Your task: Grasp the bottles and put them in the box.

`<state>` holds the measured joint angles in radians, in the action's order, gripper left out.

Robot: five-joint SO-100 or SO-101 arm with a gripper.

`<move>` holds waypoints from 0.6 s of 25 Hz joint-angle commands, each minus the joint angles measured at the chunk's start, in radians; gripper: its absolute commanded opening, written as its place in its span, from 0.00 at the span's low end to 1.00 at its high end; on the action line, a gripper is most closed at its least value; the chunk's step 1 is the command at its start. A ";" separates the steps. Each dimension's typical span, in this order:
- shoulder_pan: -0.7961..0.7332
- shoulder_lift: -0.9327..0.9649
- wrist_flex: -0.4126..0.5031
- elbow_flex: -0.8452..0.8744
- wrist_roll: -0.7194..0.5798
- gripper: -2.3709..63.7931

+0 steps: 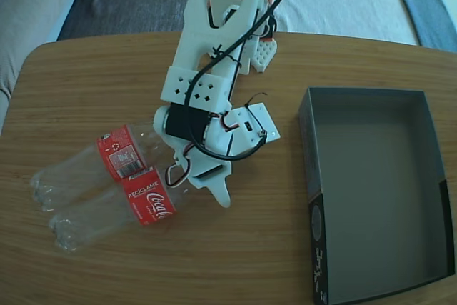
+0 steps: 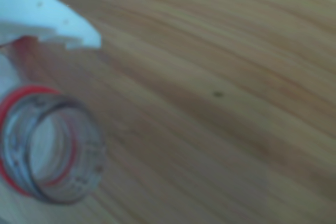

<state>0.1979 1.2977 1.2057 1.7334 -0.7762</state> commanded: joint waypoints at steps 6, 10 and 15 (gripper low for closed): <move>0.002 0.031 -0.005 -0.028 -0.034 0.83; 0.023 0.029 -0.006 -0.054 -0.034 0.83; 0.048 0.031 -0.005 -0.049 -0.034 0.75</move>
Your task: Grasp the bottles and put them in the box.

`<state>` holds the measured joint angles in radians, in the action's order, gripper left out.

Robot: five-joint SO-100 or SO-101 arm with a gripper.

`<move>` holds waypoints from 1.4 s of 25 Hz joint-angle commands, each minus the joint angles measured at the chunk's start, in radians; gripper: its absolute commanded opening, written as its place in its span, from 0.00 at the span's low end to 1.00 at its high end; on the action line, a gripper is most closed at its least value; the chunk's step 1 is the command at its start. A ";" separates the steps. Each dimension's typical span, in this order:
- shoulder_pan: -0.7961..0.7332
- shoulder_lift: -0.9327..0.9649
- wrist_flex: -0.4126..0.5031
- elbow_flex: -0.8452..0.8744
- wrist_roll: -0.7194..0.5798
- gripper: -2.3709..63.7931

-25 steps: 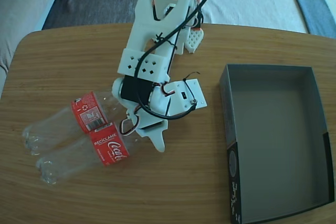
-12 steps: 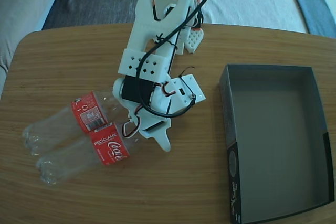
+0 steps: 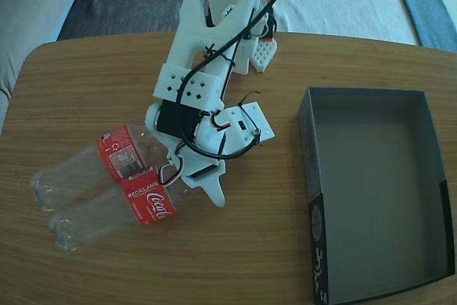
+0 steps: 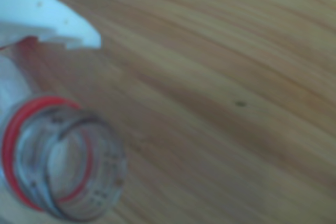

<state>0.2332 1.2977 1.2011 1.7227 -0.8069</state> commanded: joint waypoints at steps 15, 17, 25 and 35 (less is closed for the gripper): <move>0.037 0.032 -0.002 -0.044 -0.003 0.27; 0.037 0.032 -0.002 -0.044 -0.003 0.25; 0.032 0.032 -0.002 -0.044 0.000 0.16; 0.026 0.032 -0.023 -0.048 0.006 0.08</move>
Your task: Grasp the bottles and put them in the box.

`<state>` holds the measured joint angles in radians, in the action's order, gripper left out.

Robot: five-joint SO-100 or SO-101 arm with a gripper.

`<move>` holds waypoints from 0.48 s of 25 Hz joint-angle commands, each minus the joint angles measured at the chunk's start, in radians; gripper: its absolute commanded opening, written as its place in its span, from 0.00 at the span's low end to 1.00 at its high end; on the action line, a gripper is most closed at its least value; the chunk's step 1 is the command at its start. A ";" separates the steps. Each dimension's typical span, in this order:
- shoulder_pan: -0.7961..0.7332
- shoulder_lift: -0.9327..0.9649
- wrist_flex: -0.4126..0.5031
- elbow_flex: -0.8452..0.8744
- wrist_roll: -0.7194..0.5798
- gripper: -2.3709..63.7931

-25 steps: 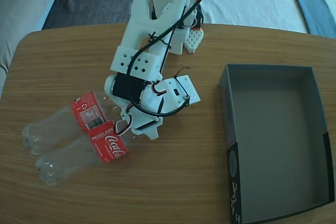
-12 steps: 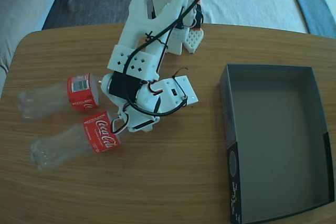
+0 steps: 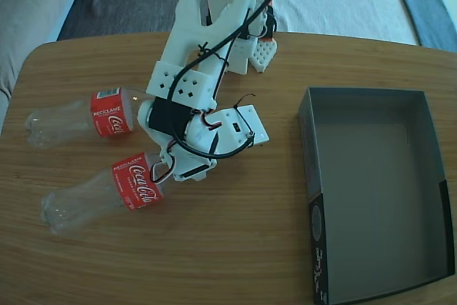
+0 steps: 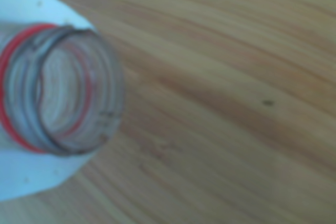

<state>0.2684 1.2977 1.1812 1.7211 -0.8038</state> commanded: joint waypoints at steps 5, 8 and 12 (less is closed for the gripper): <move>-0.009 0.034 0.018 -0.115 0.006 0.08; -0.012 0.072 0.069 -0.166 0.008 0.08; -0.012 0.153 0.138 -0.213 0.049 0.08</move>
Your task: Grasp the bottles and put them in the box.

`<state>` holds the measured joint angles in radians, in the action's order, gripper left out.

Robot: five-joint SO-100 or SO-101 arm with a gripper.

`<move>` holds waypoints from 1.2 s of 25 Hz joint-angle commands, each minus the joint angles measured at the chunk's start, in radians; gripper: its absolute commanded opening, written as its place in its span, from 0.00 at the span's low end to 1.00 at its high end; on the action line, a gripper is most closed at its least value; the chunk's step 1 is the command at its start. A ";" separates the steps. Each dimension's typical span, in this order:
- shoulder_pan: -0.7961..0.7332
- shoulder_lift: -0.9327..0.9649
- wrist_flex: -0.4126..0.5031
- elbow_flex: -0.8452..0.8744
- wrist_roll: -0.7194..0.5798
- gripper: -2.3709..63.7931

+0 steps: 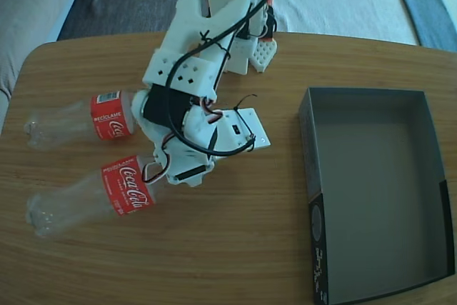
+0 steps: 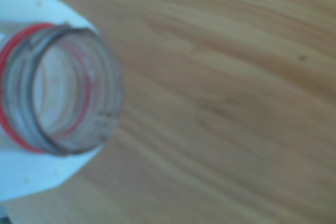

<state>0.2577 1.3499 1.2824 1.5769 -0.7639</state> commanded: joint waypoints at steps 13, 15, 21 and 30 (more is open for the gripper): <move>-0.081 0.333 0.360 -0.215 0.095 0.08; -0.109 0.351 0.396 -0.256 0.101 0.08; -0.261 0.426 0.433 -0.322 0.107 0.08; -0.500 0.463 0.431 -0.327 0.104 0.08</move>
<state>-0.1887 1.7610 1.6460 1.3131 -0.6565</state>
